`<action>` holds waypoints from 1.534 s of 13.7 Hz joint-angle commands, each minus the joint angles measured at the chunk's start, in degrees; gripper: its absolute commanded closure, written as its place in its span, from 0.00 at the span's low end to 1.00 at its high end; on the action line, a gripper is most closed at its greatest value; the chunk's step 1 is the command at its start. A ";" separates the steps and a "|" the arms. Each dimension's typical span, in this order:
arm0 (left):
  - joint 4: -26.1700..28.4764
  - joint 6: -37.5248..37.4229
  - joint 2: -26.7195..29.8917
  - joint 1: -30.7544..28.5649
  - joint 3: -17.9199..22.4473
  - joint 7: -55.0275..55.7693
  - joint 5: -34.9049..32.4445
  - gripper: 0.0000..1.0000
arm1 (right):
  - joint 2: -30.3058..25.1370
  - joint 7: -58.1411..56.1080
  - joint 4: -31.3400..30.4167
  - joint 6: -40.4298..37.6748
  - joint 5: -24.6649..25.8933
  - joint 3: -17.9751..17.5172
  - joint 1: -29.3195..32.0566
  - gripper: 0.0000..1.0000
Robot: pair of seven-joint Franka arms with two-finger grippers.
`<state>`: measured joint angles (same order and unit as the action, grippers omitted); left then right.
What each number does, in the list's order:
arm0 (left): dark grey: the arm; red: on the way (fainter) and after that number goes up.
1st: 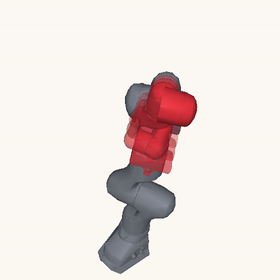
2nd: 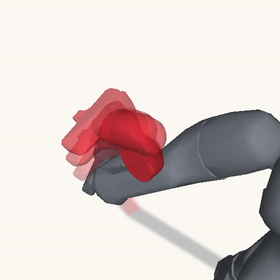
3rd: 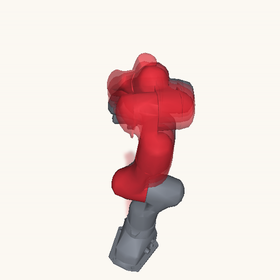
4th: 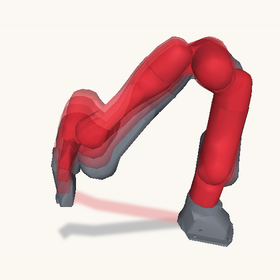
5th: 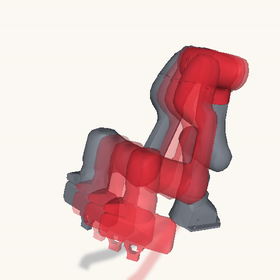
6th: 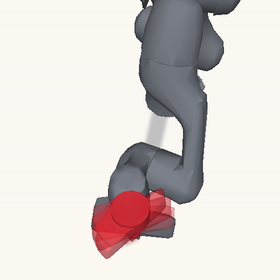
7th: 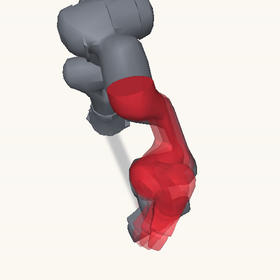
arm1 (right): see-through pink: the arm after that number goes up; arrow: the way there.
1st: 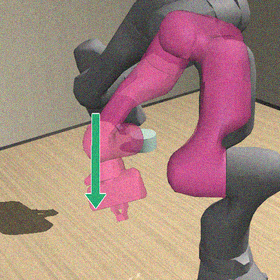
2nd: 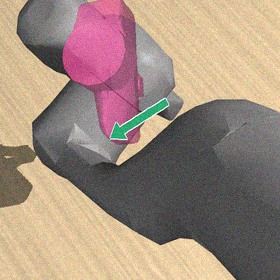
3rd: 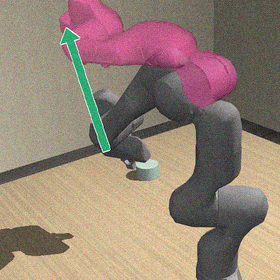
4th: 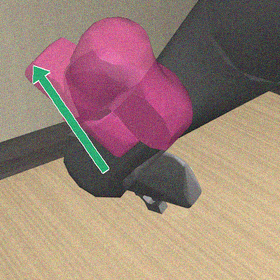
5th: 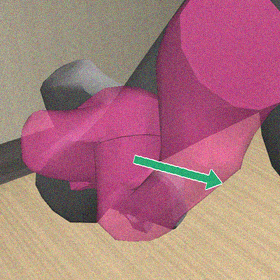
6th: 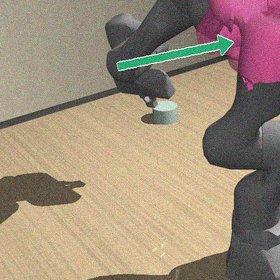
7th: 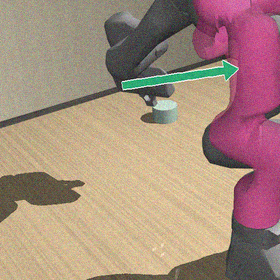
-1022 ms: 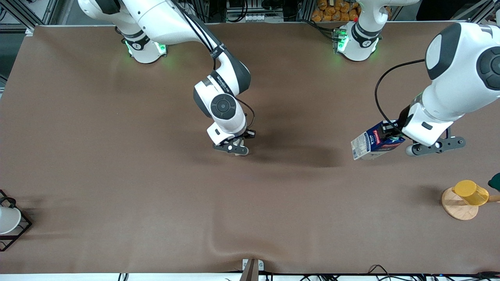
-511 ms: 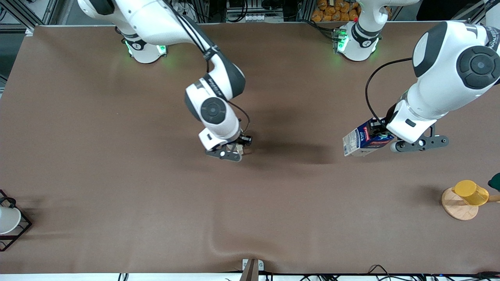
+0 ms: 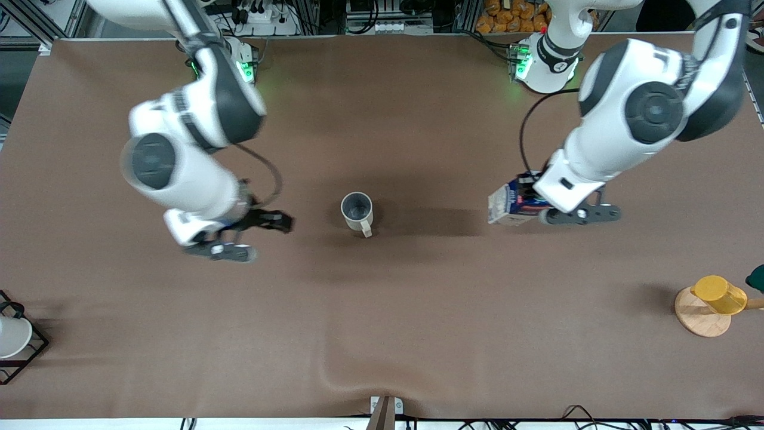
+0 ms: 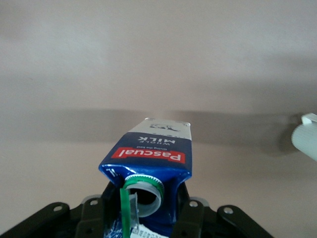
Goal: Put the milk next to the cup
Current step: 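Carry the mug to the table middle with the right gripper and release, then move the held milk carton beside the mug with the left gripper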
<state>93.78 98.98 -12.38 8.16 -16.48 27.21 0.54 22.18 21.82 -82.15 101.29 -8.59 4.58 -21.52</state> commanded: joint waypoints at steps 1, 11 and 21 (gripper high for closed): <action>-0.35 -0.20 -0.45 5.79 -0.40 7.22 0.78 0.89 | -4.25 -8.96 -1.26 -7.74 0.76 -1.16 6.47 0.00; -0.52 6.82 -8.79 24.78 -0.23 26.91 -0.62 0.89 | -23.22 -22.88 -8.10 -14.44 4.98 -1.24 19.58 0.00; -3.32 14.57 -15.99 33.40 -0.05 38.78 -3.96 0.88 | -26.58 -23.93 -10.22 -17.97 9.99 -1.59 21.43 0.00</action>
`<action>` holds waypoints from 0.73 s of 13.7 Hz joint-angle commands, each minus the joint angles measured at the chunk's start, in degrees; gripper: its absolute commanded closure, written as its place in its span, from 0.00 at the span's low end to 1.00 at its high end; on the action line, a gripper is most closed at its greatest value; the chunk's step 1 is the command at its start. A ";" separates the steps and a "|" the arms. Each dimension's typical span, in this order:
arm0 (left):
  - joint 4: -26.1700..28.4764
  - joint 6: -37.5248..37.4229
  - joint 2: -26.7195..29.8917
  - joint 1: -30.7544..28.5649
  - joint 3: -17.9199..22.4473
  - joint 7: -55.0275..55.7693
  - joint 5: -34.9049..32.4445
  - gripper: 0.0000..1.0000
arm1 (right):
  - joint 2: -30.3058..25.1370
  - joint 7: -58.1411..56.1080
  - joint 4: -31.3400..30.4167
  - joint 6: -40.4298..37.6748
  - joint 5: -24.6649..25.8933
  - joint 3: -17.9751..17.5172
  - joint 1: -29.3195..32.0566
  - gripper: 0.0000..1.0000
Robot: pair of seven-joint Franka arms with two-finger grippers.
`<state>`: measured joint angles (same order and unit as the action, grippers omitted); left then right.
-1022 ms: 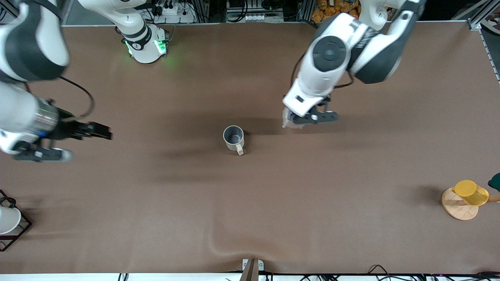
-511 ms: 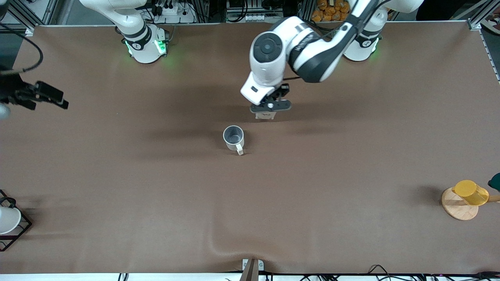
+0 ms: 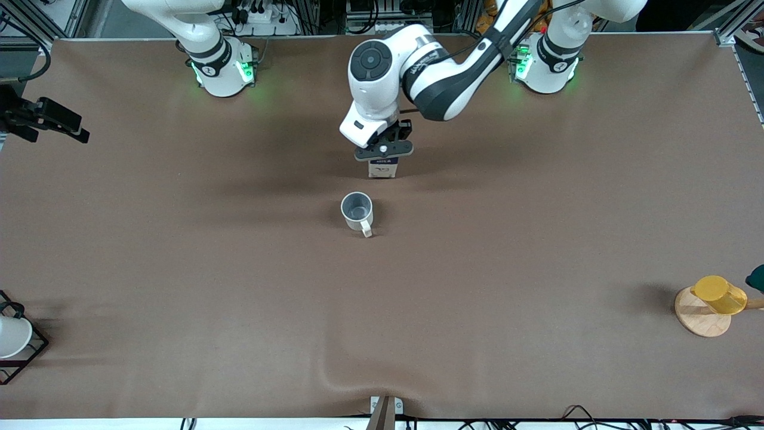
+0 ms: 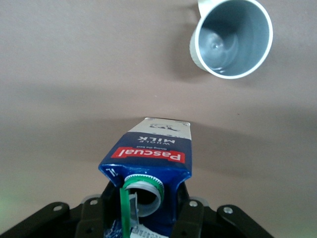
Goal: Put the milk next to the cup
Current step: 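Move the held milk carton beside the mug with the left gripper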
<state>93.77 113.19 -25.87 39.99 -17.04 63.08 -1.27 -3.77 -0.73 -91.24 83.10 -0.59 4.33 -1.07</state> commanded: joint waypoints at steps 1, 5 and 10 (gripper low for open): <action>-4.29 0.36 -3.30 2.45 0.51 3.97 -4.25 0.88 | -0.62 -1.64 -1.05 0.22 2.00 -1.34 0.98 0.00; -5.18 0.54 -4.54 4.21 0.51 5.47 -8.05 0.87 | 0.96 -6.11 -0.09 1.62 2.26 -1.25 1.60 0.00; -6.14 3.25 -5.33 5.09 0.78 5.48 -8.84 0.87 | 0.96 -5.95 1.06 1.62 0.68 -1.07 3.44 0.00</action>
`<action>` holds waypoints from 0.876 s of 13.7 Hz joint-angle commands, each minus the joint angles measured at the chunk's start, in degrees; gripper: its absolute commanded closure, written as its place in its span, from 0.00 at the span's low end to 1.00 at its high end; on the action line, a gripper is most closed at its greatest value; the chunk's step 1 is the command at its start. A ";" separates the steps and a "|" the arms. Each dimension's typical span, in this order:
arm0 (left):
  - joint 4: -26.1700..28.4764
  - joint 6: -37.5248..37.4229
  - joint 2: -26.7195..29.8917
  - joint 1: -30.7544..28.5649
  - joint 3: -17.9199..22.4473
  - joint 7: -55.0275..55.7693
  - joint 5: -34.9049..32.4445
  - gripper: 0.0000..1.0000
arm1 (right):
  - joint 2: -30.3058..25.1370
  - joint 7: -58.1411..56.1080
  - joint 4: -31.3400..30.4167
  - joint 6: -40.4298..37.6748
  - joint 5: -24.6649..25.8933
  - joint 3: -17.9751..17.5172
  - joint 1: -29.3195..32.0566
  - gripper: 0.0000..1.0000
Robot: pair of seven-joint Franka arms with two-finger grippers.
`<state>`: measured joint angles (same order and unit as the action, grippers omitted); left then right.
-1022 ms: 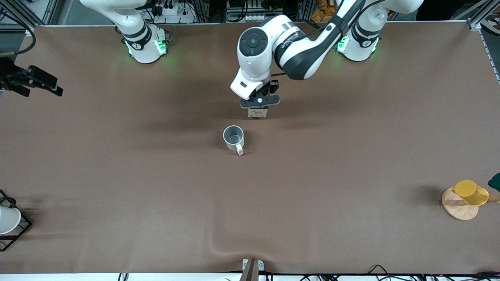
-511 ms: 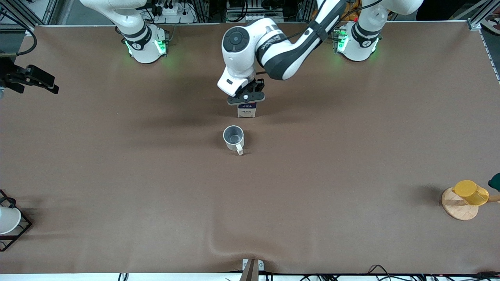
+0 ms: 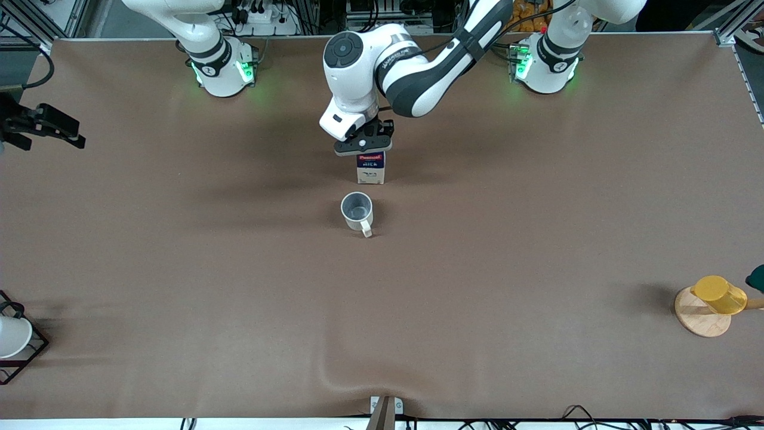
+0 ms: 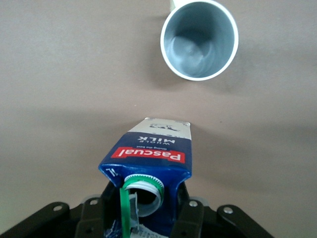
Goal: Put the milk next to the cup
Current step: 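Move the held milk carton beside the mug with the left gripper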
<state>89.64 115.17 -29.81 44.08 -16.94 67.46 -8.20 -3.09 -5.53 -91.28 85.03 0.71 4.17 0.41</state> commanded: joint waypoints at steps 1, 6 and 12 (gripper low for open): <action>-2.44 2.42 -1.91 1.01 0.68 1.09 -3.04 0.87 | 0.27 -1.24 1.10 -0.65 -0.62 -0.91 1.96 0.00; -3.41 2.78 -2.89 0.92 0.76 1.09 -5.33 0.86 | 0.27 -1.85 1.28 -0.75 -0.53 -0.91 3.28 0.00; -3.50 3.31 -3.59 0.75 1.55 0.74 -6.04 0.82 | 0.27 -1.94 1.45 -0.31 0.43 -1.26 2.32 0.00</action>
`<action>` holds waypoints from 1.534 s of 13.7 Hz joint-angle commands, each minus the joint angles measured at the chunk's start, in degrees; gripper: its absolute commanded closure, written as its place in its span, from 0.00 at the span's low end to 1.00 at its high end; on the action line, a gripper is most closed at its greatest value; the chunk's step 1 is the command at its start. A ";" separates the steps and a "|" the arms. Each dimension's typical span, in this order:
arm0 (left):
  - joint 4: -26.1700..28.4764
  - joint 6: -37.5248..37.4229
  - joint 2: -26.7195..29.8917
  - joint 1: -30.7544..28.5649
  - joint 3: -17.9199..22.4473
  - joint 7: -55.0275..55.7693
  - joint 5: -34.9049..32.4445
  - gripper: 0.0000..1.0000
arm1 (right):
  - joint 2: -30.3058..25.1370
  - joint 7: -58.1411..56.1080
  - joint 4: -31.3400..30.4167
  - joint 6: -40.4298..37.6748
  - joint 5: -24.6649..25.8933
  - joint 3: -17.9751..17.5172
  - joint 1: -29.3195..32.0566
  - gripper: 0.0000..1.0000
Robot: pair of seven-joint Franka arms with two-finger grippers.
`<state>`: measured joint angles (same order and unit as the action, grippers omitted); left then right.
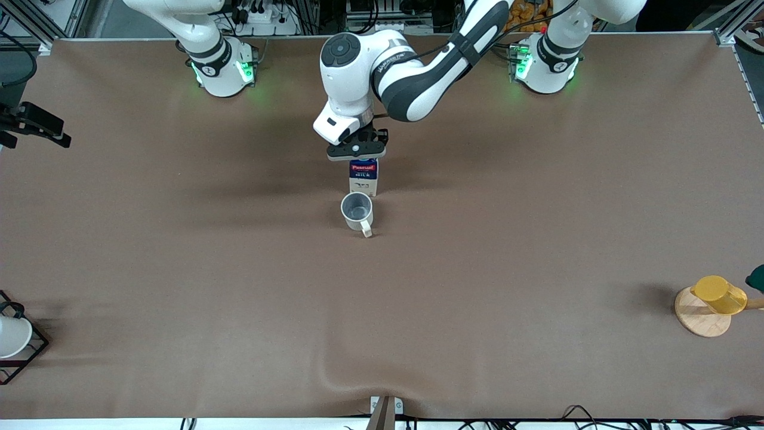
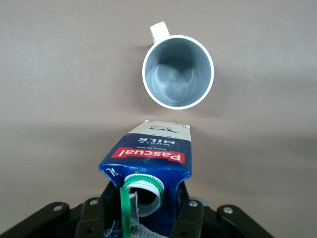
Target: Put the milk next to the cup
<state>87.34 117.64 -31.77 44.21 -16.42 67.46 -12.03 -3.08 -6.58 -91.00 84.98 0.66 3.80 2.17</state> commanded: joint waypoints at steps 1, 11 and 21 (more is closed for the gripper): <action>-1.21 0.93 -1.71 0.62 1.04 0.74 -2.21 0.82 | 0.18 -0.54 2.30 -0.25 0.57 -0.99 0.47 0.00; -3.58 2.51 2.22 0.09 1.21 1.18 -1.86 0.00 | 1.32 4.92 3.54 -0.60 0.40 -0.73 0.99 0.00; -3.58 -10.58 20.08 -27.31 0.95 -19.42 0.87 0.00 | 1.41 5.00 3.54 -0.69 -0.13 -0.73 1.17 0.00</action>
<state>82.22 108.75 -13.98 21.13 -14.78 54.92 -12.15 -2.18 -2.20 -88.61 85.04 0.72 3.53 2.30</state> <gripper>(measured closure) 0.000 0.000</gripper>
